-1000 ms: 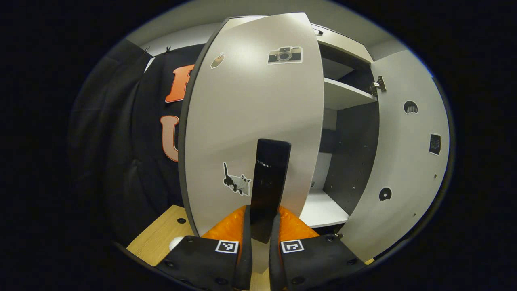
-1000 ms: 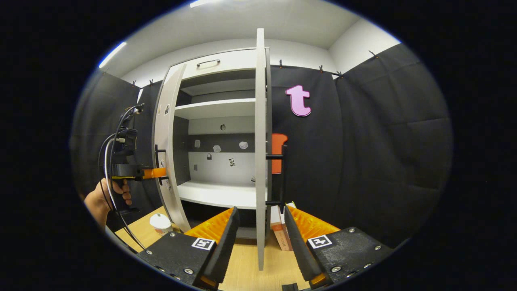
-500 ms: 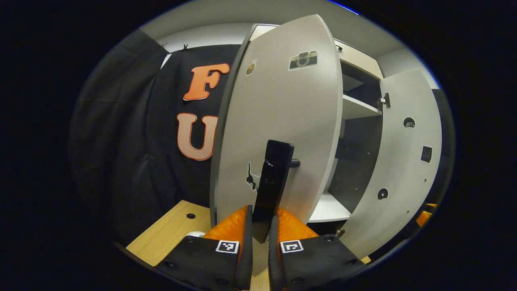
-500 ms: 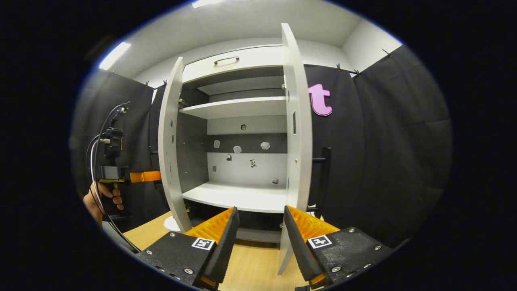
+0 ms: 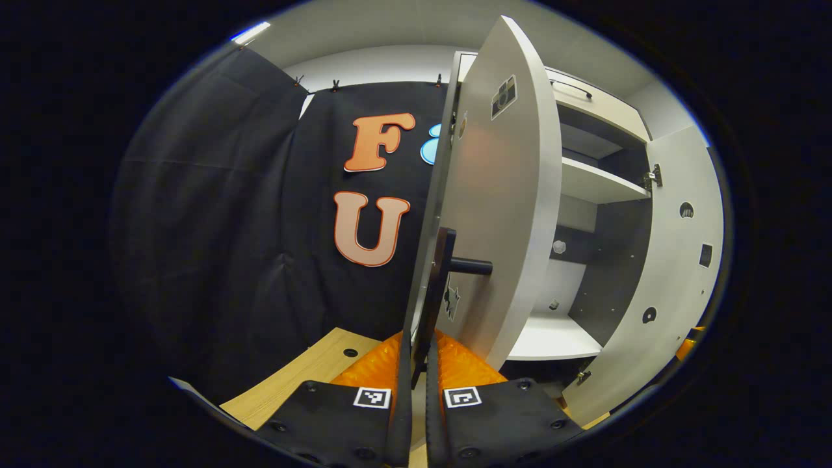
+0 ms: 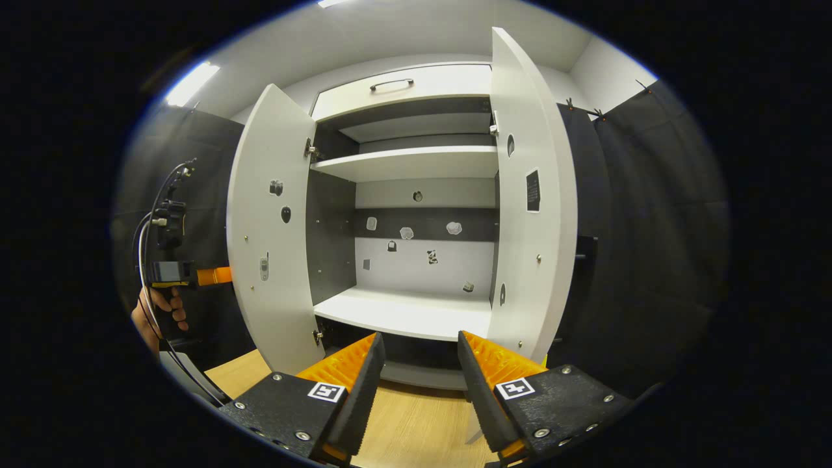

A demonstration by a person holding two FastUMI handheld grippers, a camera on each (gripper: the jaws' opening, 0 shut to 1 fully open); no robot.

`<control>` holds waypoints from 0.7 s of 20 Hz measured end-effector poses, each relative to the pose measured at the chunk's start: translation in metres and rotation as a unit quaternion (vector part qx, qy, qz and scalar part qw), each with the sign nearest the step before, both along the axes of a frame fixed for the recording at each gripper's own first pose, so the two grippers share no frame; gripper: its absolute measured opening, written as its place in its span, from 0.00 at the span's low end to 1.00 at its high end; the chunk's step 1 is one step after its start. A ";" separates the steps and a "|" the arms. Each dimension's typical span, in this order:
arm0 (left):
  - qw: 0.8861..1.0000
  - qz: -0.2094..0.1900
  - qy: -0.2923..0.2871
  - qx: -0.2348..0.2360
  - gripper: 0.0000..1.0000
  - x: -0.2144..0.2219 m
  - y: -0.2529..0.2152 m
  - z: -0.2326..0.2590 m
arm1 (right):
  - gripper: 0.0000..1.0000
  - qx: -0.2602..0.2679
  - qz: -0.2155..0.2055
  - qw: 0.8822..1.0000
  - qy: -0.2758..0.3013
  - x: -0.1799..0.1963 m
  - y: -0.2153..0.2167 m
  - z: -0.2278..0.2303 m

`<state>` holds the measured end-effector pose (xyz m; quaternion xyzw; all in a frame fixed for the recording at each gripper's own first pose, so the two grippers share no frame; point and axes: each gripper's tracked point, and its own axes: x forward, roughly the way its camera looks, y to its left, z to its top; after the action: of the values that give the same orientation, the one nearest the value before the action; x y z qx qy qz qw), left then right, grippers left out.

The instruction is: Open the right door of the double-door shoe cabinet with the right hand, and open the left door with the left hand.

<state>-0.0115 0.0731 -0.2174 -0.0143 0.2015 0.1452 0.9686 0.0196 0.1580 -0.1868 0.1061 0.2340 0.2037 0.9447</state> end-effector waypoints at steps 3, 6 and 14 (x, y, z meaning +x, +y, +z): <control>1.000 -0.004 -0.002 -0.014 0.10 0.000 0.006 -0.002 | 0.75 0.001 0.003 1.000 -0.002 0.004 0.010 0.002; 1.000 -0.011 -0.003 -0.006 0.10 -0.003 0.006 0.000 | 0.76 -0.007 0.005 1.000 -0.006 0.007 0.013 0.003; 0.999 0.041 0.008 0.026 0.10 -0.033 0.054 0.006 | 0.79 0.005 0.011 1.000 -0.005 0.008 0.018 0.009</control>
<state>-0.0443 0.1274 -0.2113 0.0036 0.2043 0.1905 0.9602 0.0277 0.1759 -0.1776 0.1077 0.2293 0.2156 0.9430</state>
